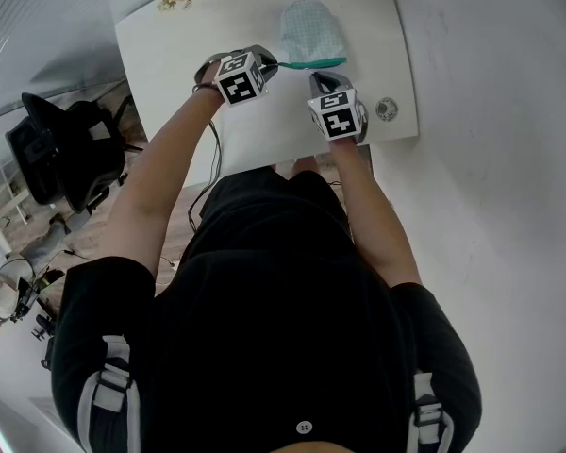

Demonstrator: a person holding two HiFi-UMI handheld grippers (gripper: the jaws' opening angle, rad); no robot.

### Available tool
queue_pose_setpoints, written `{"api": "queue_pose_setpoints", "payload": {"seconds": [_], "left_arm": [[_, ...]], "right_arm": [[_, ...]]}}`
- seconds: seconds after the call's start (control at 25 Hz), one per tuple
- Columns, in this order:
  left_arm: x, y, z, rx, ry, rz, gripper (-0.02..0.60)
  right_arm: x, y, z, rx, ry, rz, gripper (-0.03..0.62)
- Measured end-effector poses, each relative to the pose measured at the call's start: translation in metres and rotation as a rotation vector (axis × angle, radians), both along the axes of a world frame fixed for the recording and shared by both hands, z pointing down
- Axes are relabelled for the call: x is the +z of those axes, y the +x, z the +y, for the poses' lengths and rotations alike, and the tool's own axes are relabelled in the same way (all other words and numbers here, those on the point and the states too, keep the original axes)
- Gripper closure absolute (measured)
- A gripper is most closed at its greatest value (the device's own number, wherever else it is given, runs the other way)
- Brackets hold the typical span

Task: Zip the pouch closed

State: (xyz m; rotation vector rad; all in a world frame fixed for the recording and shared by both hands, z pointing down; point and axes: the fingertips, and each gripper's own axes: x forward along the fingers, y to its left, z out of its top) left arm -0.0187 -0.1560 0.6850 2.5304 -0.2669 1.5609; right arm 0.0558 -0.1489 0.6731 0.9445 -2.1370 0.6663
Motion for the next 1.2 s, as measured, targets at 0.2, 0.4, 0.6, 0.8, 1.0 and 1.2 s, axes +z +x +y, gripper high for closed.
{"api": "queue_pose_setpoints", "payload": {"seconds": [0.2,0.4,0.6,0.8,1.0,1.2], "left_arm": [[0.004,-0.016,-0.005,-0.032,-0.004,-0.021,0.56],[0.007,-0.023,-0.007,-0.042,-0.007,-0.032,0.56],[0.009,-0.029,-0.008,-0.057,-0.011,-0.04,0.56],[0.011,-0.032,-0.008,-0.078,-0.017,-0.037,0.56],[0.013,-0.042,-0.009,-0.089,-0.018,-0.051,0.56],[0.014,-0.049,-0.007,-0.103,-0.02,-0.053,0.56]], "right_arm": [[0.004,0.011,-0.002,0.011,-0.001,0.013,0.583],[0.006,0.018,-0.004,0.022,0.001,0.029,0.583],[0.006,0.026,-0.006,0.033,0.004,0.036,0.583],[0.006,0.03,-0.008,0.042,0.005,0.036,0.583],[0.009,0.039,-0.01,0.068,0.001,0.044,0.583],[0.01,0.042,-0.012,0.065,0.0,0.044,0.583]]}}
